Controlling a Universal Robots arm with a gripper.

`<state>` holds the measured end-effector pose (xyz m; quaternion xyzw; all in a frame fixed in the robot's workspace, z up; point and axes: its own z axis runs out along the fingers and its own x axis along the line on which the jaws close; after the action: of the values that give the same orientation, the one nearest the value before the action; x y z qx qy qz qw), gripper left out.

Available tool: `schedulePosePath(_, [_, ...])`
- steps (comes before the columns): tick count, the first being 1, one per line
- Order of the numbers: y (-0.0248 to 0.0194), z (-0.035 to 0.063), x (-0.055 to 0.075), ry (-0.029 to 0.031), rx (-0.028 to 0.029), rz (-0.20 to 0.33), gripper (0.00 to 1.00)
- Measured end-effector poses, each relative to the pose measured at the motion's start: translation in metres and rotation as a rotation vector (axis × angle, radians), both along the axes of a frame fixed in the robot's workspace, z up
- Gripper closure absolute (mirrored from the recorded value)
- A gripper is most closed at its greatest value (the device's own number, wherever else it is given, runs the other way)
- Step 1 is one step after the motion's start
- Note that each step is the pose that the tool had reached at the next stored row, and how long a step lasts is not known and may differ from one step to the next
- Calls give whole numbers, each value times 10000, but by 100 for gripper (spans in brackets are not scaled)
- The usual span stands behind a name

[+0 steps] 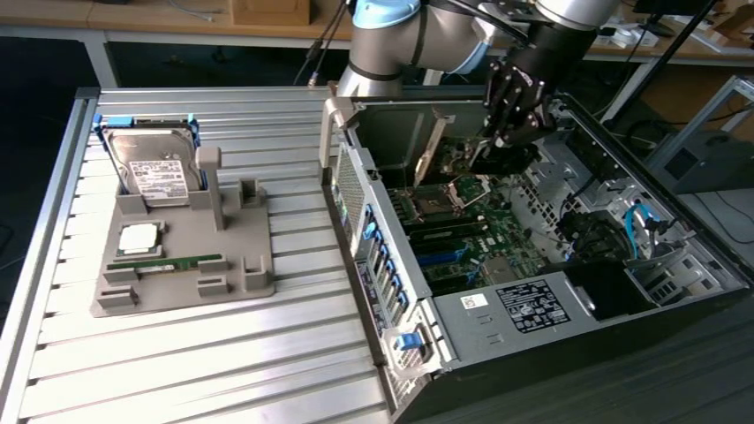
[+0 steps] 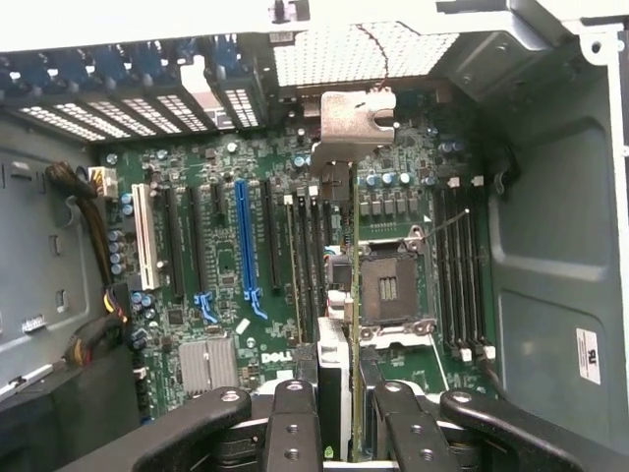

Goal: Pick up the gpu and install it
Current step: 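Insert the gpu into the slot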

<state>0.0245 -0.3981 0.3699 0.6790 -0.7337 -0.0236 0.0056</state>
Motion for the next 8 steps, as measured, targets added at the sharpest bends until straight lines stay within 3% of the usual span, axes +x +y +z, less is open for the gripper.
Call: schedulePosePath(8, [0,-2,0,0,0,776,73])
